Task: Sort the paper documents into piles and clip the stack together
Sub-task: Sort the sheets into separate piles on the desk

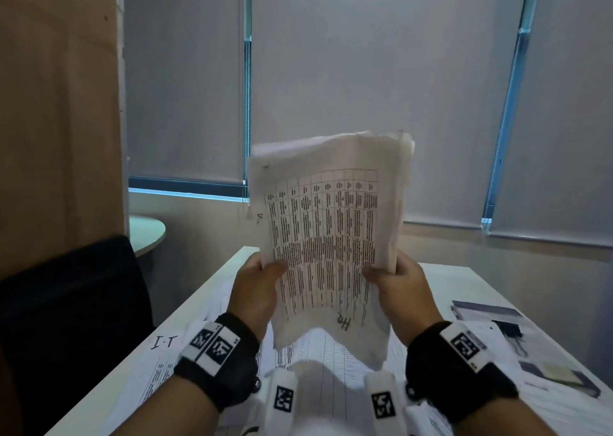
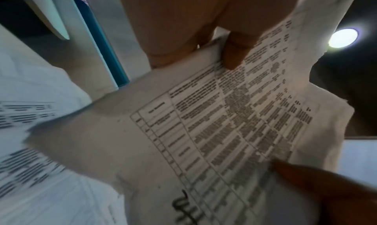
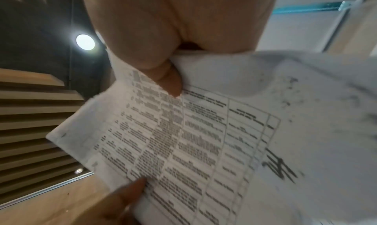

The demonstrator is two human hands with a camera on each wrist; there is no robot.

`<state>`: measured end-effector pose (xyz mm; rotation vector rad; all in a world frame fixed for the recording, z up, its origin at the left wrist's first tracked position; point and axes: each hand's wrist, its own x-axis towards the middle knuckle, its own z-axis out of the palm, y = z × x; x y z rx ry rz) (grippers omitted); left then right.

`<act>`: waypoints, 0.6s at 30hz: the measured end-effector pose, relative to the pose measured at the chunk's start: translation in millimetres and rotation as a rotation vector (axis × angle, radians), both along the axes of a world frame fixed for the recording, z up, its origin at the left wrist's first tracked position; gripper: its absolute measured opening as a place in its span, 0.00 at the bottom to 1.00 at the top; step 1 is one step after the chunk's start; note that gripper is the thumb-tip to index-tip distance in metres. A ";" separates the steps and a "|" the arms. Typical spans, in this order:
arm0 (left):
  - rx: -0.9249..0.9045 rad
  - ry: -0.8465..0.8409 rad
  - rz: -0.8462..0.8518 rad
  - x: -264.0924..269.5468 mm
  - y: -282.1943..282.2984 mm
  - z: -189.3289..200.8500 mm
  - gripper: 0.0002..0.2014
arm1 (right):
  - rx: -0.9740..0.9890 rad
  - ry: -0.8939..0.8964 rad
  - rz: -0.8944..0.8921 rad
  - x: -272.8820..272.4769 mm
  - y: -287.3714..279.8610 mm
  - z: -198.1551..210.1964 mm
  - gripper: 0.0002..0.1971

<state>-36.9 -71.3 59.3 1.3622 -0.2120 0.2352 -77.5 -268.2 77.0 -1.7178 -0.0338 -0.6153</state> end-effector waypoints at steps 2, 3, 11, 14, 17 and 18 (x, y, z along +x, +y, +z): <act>0.089 -0.038 -0.014 0.7 -1.3 1.0 0.11 | 0.063 -0.019 -0.010 5.0 0.6 -9.1 0.12; 0.133 -0.042 -0.033 1.7 -1.5 -2.9 0.11 | 0.081 0.001 -0.012 6.7 0.0 -15.9 0.13; 0.229 0.054 -0.063 8.3 6.9 -57.7 0.09 | 0.121 0.205 -0.004 12.7 -2.8 -76.3 0.14; 0.164 0.047 -0.062 16.1 14.5 -45.6 0.13 | 0.100 0.193 0.044 16.2 -2.4 -67.3 0.17; 0.151 0.051 0.000 21.2 20.8 -41.6 0.09 | 0.031 0.203 0.166 13.7 -0.5 -57.6 0.20; 0.148 0.053 0.026 21.7 24.1 -42.2 0.08 | 0.004 0.218 0.210 12.8 -3.7 -54.3 0.20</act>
